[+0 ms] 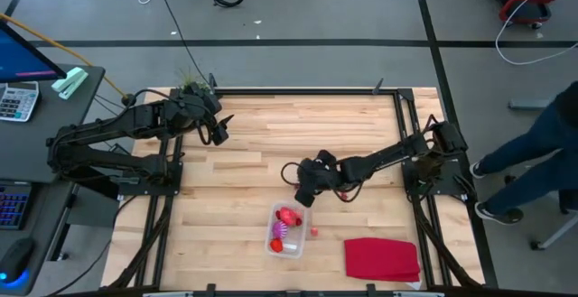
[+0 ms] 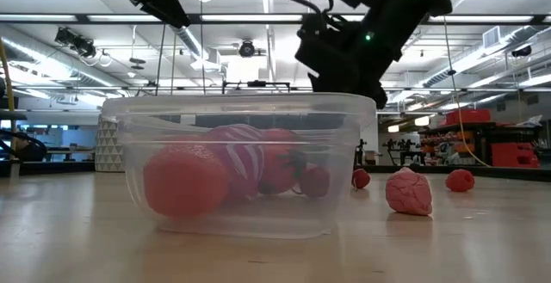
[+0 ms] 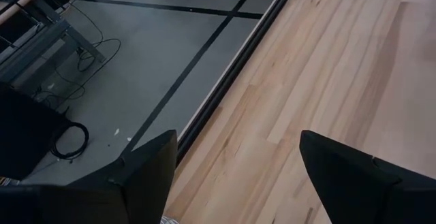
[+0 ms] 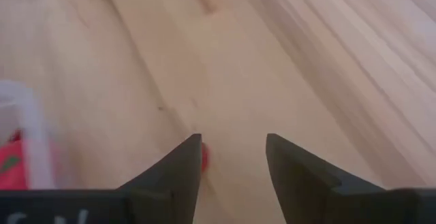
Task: Pick and placing Produce into tupperware
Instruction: Put the left red cherry into the transparent bin
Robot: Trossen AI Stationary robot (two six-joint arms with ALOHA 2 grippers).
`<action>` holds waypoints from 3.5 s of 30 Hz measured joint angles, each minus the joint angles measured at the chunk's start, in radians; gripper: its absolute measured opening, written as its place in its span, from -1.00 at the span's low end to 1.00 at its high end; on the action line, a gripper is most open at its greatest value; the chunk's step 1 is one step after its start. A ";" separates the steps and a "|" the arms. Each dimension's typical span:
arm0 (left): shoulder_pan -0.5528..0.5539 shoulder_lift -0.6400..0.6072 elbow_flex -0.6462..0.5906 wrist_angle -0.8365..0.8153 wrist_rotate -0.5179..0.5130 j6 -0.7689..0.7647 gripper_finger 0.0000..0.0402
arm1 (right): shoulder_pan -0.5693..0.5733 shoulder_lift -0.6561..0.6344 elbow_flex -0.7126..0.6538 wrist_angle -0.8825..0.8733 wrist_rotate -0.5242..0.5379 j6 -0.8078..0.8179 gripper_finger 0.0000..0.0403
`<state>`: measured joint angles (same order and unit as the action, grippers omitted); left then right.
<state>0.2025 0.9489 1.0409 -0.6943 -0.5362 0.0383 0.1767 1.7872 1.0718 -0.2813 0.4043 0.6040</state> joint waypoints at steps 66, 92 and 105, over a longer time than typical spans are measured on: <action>0.002 0.000 0.000 0.001 0.000 0.001 0.57 | -0.018 0.124 0.016 0.115 -0.109 0.021 -0.22; 0.002 0.000 0.000 -0.015 0.000 0.000 0.57 | -0.023 0.116 0.036 -0.093 -0.179 0.043 -0.07; 0.002 0.000 0.000 -0.014 0.000 0.000 0.57 | -0.051 0.116 0.016 0.003 -0.173 0.044 -0.07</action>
<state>0.2047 0.9486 1.0409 -0.7086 -0.5362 0.0387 0.1260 1.9034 1.0878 -0.2787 0.2310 0.6479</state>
